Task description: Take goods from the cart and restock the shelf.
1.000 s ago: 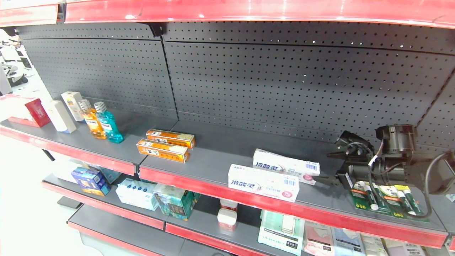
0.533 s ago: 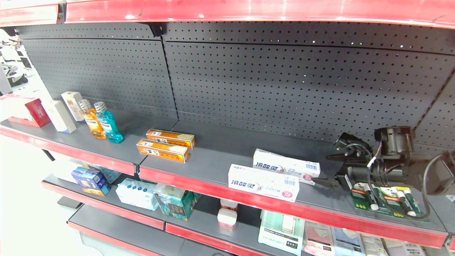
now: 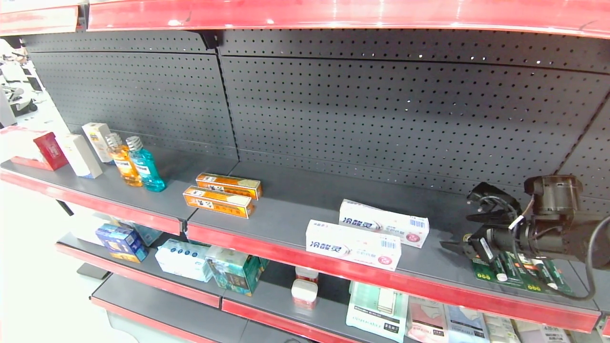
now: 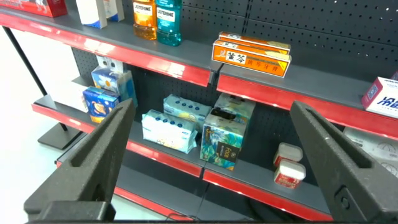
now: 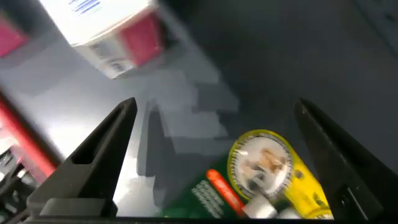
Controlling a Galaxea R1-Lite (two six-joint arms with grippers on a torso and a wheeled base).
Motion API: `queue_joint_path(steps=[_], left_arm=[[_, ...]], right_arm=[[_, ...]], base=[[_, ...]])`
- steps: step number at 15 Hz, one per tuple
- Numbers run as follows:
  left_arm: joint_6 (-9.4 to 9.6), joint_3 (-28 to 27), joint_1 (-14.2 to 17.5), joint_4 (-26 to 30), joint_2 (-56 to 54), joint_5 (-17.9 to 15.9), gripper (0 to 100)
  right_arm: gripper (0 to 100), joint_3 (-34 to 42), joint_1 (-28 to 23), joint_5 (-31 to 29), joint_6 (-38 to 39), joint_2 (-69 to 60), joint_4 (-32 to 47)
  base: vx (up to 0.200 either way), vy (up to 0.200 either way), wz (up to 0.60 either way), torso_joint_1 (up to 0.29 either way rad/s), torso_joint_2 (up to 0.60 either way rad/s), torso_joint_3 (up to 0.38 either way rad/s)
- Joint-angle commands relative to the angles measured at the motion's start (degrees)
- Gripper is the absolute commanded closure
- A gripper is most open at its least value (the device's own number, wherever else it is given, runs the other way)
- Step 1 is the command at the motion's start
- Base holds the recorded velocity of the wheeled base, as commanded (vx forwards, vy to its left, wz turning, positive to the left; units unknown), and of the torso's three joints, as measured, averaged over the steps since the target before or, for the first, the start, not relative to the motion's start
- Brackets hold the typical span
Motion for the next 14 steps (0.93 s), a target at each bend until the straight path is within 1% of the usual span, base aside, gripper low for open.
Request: queue_joint_path(steps=[1, 4, 6, 9, 14], left_arm=[[-0.01, 0.0, 0.0, 0.0, 0.0, 0.0, 0], [-0.01, 0.0, 0.0, 0.0, 0.0, 0.0, 0], [-0.01, 0.0, 0.0, 0.0, 0.0, 0.0, 0], [-0.01, -0.1, 0.0, 0.0, 0.0, 0.0, 0], [-0.01, 0.0, 0.0, 0.0, 0.0, 0.0, 0]], right_arm=[[0, -0.5, 0.4, -3.2, 3.6, -0.8, 0.1], [0, 0.1, 4.4, -9.8, 11.2, -1.3, 0.1], [0, 0.5, 7.1, -11.9, 15.4, -1.6, 0.1], [0, 0.4, 9.4, -15.0, 18.1, -1.5, 0.1], [0, -0.3, 9.5, -15.1, 18.1, -0.7, 0.1]], base=[[0.000, 0.000, 0.00, 0.000, 0.00, 0.000], [0.000, 0.000, 0.00, 0.000, 0.00, 0.000], [0.000, 0.000, 0.00, 0.000, 0.00, 0.000], [0.000, 0.000, 0.00, 0.000, 0.00, 0.000], [0.000, 0.000, 0.00, 0.000, 0.00, 0.000]])
